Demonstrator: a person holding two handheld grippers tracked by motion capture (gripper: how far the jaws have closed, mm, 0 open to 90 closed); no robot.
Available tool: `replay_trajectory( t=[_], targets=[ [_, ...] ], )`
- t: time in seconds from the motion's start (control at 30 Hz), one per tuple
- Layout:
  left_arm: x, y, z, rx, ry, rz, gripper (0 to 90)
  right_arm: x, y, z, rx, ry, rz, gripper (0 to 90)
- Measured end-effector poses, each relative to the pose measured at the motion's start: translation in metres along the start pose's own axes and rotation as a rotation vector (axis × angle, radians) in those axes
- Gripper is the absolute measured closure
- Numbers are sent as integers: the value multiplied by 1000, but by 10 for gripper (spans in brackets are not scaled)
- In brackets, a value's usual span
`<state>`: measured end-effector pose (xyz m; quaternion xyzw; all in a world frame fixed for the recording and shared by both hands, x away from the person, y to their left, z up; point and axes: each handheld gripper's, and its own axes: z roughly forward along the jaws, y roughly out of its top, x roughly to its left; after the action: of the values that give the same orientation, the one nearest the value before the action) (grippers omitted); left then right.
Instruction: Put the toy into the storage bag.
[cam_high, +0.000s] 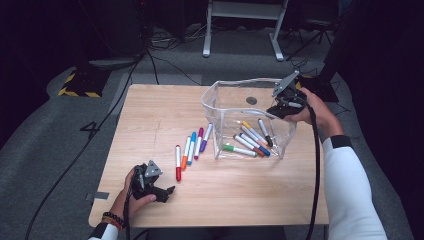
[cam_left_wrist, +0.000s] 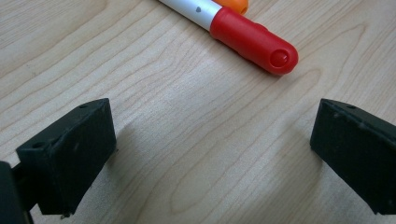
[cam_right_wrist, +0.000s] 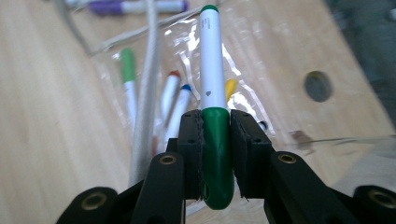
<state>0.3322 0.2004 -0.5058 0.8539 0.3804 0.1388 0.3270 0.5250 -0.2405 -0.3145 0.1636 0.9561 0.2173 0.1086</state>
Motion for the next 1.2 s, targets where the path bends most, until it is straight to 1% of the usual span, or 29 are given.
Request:
replay_trajectory(
  t=[0.07,0.13,0.23,0.27,0.3,0.33,0.37,0.43,0.47,0.53,0.6,0.63,0.67,0.7,0.73,0.77,0.8,0.83,0.87,0.93,0.97,1.03,1.07,1.13,1.17,1.2],
  targets=[
    [0,0,0,0,0,0,5,2,-2,-1,-3,40,-21,751],
    [0,0,0,0,0,0,5,2,-3,-1,4,55,-31,750],
    [0,0,0,0,0,0,5,2,-3,-1,0,50,-13,743],
    [0,0,0,0,0,0,5,1,-4,-1,-11,31,-11,690],
    [0,0,0,0,0,0,5,0,-4,-1,-15,21,3,674],
    [0,0,0,0,0,0,5,0,-4,-1,-17,13,3,643],
    [0,0,0,0,0,0,5,0,-5,-2,-34,-13,18,593],
    [0,0,0,0,0,0,5,-1,-7,-5,-71,-30,38,584],
    [0,0,0,0,0,0,5,0,-8,-7,-91,-31,38,571],
    [0,0,0,1,0,0,5,3,-13,-14,-162,-51,61,544],
    [0,0,0,1,-1,1,5,8,-17,-21,-221,-85,83,492],
    [0,0,0,0,0,0,5,11,-19,-25,-255,-94,100,479],
    [0,0,0,1,0,1,5,13,-22,-28,-280,-90,108,481],
    [0,0,0,1,-1,1,5,17,-25,-32,-303,-107,109,474],
    [0,0,0,0,0,0,5,22,-27,-36,-308,-142,113,447],
    [0,0,0,0,0,1,5,25,-29,-38,-319,-155,123,432],
    [0,0,0,0,0,0,5,31,-32,-44,-352,-149,130,423],
    [0,0,0,0,0,0,5,37,-35,-48,-375,-163,130,416],
    [0,0,0,1,-1,2,5,43,-38,-52,-392,-187,135,402],
    [0,0,0,2,-3,4,5,55,-44,-56,-428,-190,148,400],
    [1,0,0,1,-4,5,5,61,-47,-58,-444,-200,150,400],
    [1,-1,-1,0,-7,4,5,72,-53,-58,-468,-194,162,401],
    [1,-1,-1,-1,-7,3,5,81,-58,-58,-487,-200,164,402],
    [1,-2,-2,2,-12,10,5,94,-64,-57,-506,-190,167,401],
    [2,-2,-2,4,-16,15,5,104,-69,-55,-520,-199,164,401],
    [2,-3,-3,2,-18,16,5,111,-72,-53,-534,-190,173,403]
  ],
)
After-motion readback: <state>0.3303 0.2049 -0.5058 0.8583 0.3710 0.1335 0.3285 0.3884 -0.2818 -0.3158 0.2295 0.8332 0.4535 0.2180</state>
